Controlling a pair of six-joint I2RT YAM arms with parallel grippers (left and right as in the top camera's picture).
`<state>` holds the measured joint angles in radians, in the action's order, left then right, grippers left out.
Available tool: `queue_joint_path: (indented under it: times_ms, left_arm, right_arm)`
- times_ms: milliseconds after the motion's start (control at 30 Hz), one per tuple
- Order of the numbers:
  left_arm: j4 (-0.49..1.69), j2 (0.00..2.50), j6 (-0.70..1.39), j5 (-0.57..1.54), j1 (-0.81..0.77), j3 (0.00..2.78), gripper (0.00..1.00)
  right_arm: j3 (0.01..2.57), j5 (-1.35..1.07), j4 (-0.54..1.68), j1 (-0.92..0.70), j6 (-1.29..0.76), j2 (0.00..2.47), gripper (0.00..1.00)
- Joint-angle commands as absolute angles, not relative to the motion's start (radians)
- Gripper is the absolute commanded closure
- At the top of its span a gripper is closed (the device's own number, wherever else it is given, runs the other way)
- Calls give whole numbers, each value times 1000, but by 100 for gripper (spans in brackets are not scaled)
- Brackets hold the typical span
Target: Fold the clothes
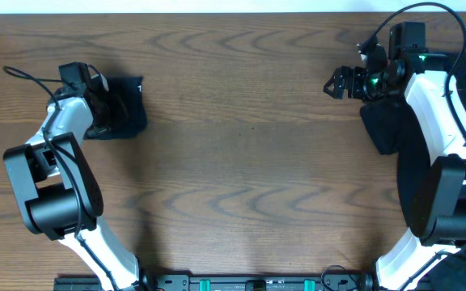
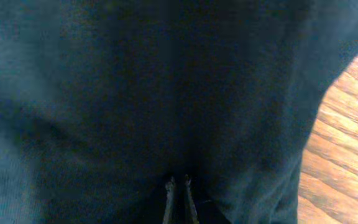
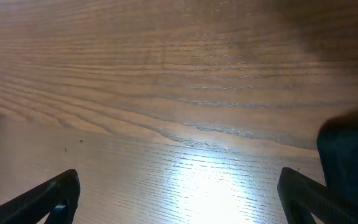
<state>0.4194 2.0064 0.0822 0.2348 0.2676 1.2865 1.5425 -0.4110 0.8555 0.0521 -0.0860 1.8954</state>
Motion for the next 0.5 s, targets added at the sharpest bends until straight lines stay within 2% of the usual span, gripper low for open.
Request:
queue_joint_path:
  times_ms: [0,233,467]
  left_arm:
    - [450,2022,94,273,251,1251,91]
    - [520,2022,22,85,251,1251,91]
    - [550,2022,-10,59,251,1251,91]
  right_arm:
    - [1556,-414,857,52,-70,1886,1]
    - [1556,-414,857,52,-70,1886,1]
    - [1556,-414,857,52,-70,1886,1]
